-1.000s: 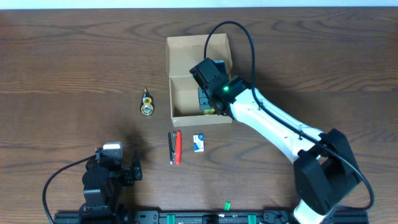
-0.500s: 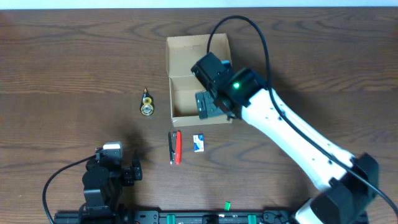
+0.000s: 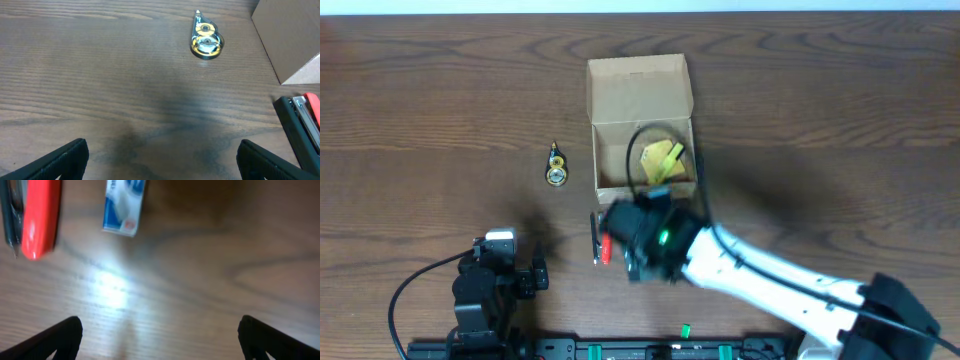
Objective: Pack container
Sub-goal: 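Move the right gripper to the blue-and-white staples box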
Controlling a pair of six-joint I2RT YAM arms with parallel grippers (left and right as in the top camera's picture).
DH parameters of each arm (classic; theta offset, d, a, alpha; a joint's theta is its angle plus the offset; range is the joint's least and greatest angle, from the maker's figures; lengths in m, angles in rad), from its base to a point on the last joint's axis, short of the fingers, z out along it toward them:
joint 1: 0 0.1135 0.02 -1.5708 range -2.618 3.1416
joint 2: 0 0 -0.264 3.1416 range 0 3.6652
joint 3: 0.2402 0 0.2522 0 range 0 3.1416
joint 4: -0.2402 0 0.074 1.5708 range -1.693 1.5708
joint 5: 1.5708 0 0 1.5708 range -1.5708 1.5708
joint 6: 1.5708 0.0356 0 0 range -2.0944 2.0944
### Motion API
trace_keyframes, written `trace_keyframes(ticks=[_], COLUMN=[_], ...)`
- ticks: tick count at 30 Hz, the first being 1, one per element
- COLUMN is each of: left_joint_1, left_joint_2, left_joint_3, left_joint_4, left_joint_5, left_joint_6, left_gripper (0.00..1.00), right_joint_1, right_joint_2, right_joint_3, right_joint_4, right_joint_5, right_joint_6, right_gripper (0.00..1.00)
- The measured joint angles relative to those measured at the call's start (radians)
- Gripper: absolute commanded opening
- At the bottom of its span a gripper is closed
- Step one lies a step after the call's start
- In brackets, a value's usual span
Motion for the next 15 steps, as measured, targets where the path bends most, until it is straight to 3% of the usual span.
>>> trace_keyframes(ticks=[5,15], left_joint_1=[0.0,0.0], left_joint_2=[0.0,0.0], left_joint_3=[0.0,0.0], left_joint_4=[0.0,0.0], left_joint_5=[0.0,0.0], left_joint_6=[0.0,0.0], left_gripper=[0.95,0.96], right_joint_1=[0.08,0.084], right_joint_2=[-0.002,-0.01], right_joint_3=[-0.032,-0.033], right_joint_4=[0.041,0.133], right_joint_5=[0.058,0.145], right_joint_6=[0.159,0.42], right_gripper=[0.99,0.99])
